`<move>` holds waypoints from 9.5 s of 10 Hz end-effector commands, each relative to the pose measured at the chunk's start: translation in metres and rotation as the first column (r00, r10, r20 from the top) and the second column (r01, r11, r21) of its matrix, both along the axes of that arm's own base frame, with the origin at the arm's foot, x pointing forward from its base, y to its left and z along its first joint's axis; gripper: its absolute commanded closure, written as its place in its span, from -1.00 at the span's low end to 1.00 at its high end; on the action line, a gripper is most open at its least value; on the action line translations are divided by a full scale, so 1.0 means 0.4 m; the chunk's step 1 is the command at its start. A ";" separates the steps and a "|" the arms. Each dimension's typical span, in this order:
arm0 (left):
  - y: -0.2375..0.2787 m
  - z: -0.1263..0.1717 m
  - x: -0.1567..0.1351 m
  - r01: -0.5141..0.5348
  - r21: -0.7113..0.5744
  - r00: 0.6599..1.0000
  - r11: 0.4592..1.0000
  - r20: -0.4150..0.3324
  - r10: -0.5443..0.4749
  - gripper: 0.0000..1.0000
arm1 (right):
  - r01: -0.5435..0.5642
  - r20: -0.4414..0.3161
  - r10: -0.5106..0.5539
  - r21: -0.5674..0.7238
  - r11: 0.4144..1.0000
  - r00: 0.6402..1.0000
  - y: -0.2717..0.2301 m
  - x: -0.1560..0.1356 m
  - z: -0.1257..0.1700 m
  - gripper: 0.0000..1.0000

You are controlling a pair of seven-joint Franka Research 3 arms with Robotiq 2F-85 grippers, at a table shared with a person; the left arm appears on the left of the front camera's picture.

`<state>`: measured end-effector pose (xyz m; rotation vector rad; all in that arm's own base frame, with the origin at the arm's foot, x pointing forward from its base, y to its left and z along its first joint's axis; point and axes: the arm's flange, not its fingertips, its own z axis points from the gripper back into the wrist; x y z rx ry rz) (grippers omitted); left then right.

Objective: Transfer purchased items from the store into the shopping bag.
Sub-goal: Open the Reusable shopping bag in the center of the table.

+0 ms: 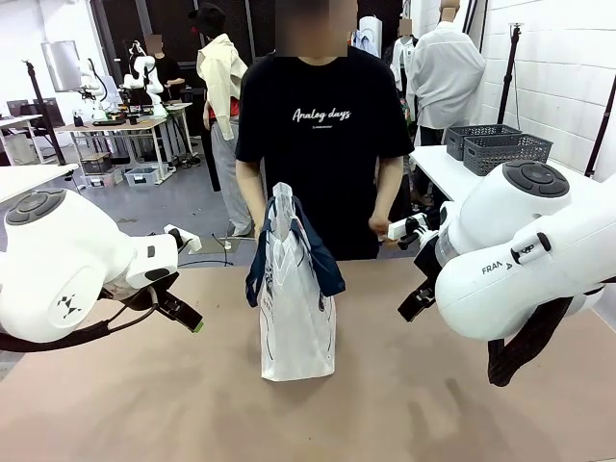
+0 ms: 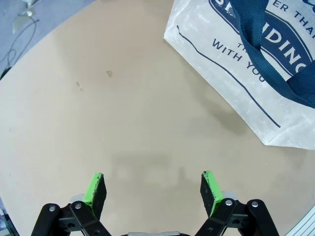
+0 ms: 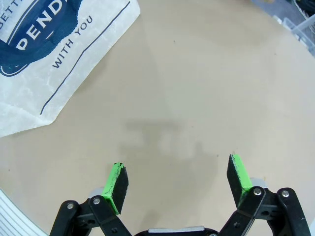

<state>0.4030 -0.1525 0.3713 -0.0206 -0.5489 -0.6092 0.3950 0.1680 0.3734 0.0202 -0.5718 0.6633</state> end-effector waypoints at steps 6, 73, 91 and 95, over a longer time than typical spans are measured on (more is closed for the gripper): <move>0.003 0.000 0.001 -0.003 -0.002 1.000 1.000 0.000 0.003 -1.00 | 0.000 0.000 0.000 0.000 1.000 1.000 0.000 0.000 0.000 -1.00; -0.337 0.405 0.264 -0.542 -0.172 0.749 0.823 -0.543 0.380 -0.49 | -0.004 -0.430 0.029 0.060 0.998 0.902 0.512 0.389 0.400 -0.79; -0.172 0.396 0.182 -0.427 0.031 0.813 0.904 -0.424 0.399 1.00 | -0.055 -0.282 0.030 -0.083 0.995 0.959 0.290 0.204 0.388 1.00; -0.173 0.402 0.185 -0.356 0.158 0.848 0.921 -0.359 0.389 1.00 | -0.182 -0.270 0.126 -0.191 0.965 0.955 0.275 0.207 0.378 1.00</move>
